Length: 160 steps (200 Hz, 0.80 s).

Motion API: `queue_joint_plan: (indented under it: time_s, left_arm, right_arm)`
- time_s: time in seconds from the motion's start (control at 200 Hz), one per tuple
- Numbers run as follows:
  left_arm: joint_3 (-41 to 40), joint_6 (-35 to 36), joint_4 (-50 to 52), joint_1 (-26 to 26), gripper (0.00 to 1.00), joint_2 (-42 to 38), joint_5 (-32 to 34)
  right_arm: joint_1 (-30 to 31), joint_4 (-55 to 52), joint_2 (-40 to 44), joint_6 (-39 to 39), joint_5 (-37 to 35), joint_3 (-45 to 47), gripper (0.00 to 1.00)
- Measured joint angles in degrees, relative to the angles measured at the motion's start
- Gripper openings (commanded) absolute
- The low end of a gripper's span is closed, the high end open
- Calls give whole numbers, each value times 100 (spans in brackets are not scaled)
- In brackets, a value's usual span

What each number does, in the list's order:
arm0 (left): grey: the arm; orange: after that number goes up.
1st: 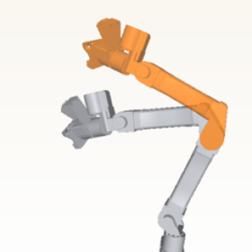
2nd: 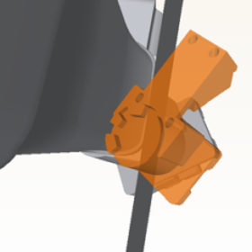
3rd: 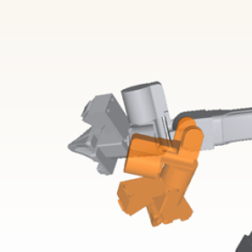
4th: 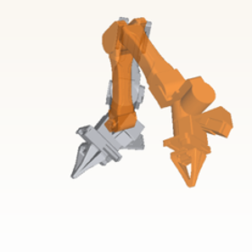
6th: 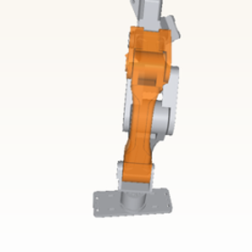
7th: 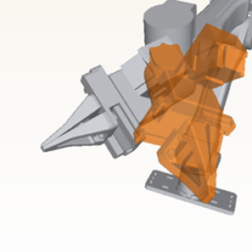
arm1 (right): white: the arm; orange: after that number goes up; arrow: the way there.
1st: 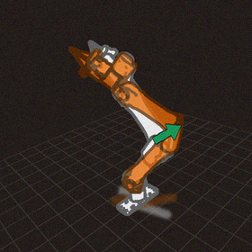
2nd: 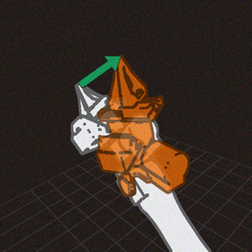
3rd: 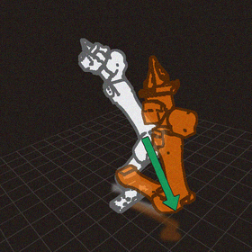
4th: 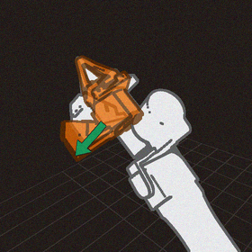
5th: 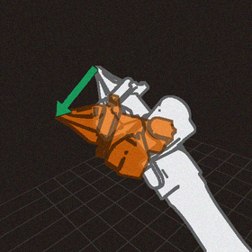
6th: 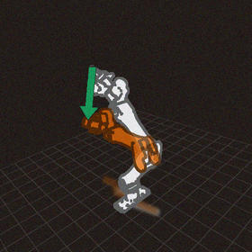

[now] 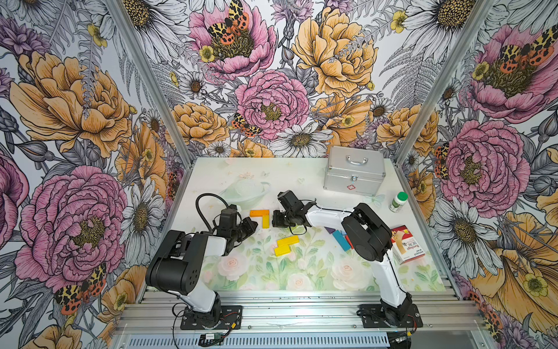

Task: Assemble the letter p with building blocks
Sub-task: Assemble the building block at the center of the board, then pick up the building block from the center of the board.

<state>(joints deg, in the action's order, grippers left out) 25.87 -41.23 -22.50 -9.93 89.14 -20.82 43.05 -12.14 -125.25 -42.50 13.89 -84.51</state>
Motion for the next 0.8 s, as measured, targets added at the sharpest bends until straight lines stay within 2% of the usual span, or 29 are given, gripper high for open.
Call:
queue_joint_plan:
  time_s: [0.07,0.22,0.34,0.51,0.675,0.801]
  left_arm:
    - [-87,2,0,0,13,-282,24]
    - [-243,94,188,-74,29,-1016,151]
    - [-216,374,560,-356,41,-1545,341]
    - [52,765,1189,-892,51,-1904,699]
    - [284,966,1493,-1036,55,-1840,835]
    - [319,1012,1596,-1036,56,-1749,839]
  right_arm:
    - [0,-136,116,59,-120,79,7]
    - [-50,-396,518,234,-376,372,45]
    - [-192,-671,957,348,-525,557,57]
    - [-413,-957,1384,442,-721,822,68]
    - [-444,-1172,1373,507,-785,935,81]
    - [-409,-1237,1362,868,-791,935,88]
